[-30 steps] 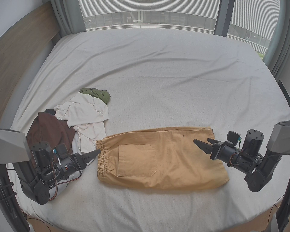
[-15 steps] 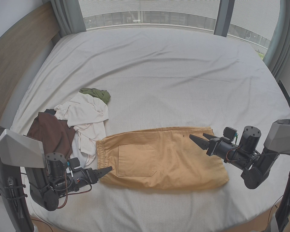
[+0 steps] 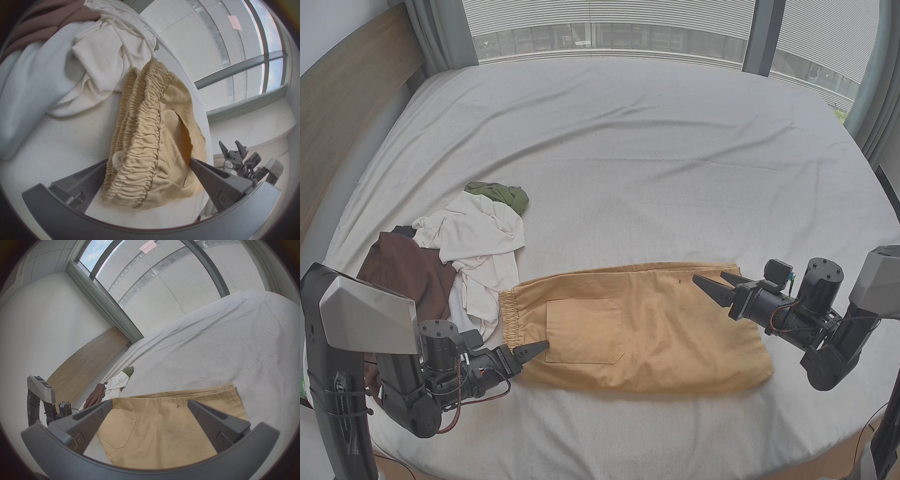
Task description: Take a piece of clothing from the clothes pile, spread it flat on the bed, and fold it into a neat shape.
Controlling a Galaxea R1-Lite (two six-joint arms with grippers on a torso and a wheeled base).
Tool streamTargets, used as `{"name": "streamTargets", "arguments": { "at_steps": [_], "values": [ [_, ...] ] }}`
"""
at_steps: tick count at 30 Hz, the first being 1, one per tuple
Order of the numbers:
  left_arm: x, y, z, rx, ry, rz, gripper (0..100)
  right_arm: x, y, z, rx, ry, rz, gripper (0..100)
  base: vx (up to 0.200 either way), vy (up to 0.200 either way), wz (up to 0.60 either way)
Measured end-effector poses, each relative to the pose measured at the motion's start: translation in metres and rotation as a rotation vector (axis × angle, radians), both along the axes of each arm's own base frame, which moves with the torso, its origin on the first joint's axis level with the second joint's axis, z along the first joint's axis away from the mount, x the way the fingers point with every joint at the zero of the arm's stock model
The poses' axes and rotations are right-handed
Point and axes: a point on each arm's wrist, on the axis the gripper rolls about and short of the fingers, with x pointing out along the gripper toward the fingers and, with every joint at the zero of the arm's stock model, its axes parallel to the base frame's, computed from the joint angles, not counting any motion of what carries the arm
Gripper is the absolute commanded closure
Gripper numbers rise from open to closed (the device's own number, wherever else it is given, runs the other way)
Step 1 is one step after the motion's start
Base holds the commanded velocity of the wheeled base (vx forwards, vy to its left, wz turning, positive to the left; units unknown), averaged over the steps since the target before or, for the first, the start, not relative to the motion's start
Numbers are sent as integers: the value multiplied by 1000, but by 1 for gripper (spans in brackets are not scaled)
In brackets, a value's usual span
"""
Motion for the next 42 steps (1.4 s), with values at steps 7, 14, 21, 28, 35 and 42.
{"name": "streamTargets", "arguments": {
  "at_steps": [7, 14, 21, 28, 35, 42],
  "values": [
    [7, -6, 14, -140, 34, 43, 0, -2, 1, 1, 0, 0, 3, 0, 0, 0, 0],
    [13, -5, 39, -227, -20, 85, 0, -3, 2, 1, 0, 0, 8, 0, 0, 0, 0],
    [15, -3, 44, -231, -44, 102, 0, -4, 3, 0, -1, 3, 11, 0, 0, 0, 0],
    [15, -2, 42, -223, -40, 123, 100, -6, 4, -1, -4, 10, 14, 0, 0, 0, 0],
    [13, -1, 37, -199, -28, 123, 100, -8, 5, -2, -8, 16, 18, 0, 0, 0, 0],
    [4, 7, 31, -62, -69, 101, 100, -10, 8, -5, -12, 25, 27, 0, 0, 0, 0]
  ]
}}
